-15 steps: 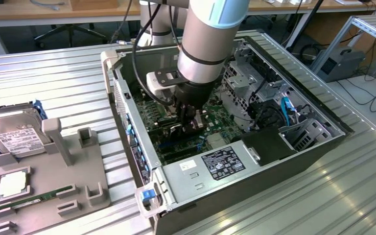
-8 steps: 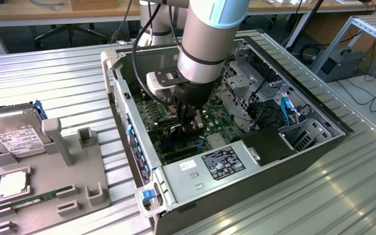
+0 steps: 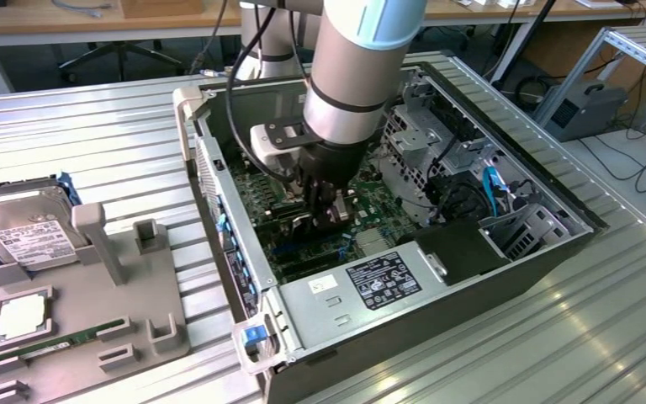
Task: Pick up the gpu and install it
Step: 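Insert the gpu into the slot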
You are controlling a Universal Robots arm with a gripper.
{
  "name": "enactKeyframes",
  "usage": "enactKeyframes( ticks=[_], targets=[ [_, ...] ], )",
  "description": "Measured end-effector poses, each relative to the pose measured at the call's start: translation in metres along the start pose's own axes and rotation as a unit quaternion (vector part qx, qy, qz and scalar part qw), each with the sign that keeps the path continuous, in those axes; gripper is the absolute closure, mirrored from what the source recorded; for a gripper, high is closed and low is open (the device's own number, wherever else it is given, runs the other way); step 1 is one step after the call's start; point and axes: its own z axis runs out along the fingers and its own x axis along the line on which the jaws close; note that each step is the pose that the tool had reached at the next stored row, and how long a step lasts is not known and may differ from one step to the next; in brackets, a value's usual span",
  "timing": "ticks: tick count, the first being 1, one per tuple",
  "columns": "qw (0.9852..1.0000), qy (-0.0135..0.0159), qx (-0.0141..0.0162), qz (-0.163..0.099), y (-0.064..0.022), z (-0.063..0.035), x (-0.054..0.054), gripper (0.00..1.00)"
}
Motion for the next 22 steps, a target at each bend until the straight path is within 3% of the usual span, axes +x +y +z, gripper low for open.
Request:
enactKeyframes(
  ticks=[22],
  targets=[
    [1.0000,-0.0004,0.0001,0.000,0.0013,0.0027,0.0001,0.73]
  ],
)
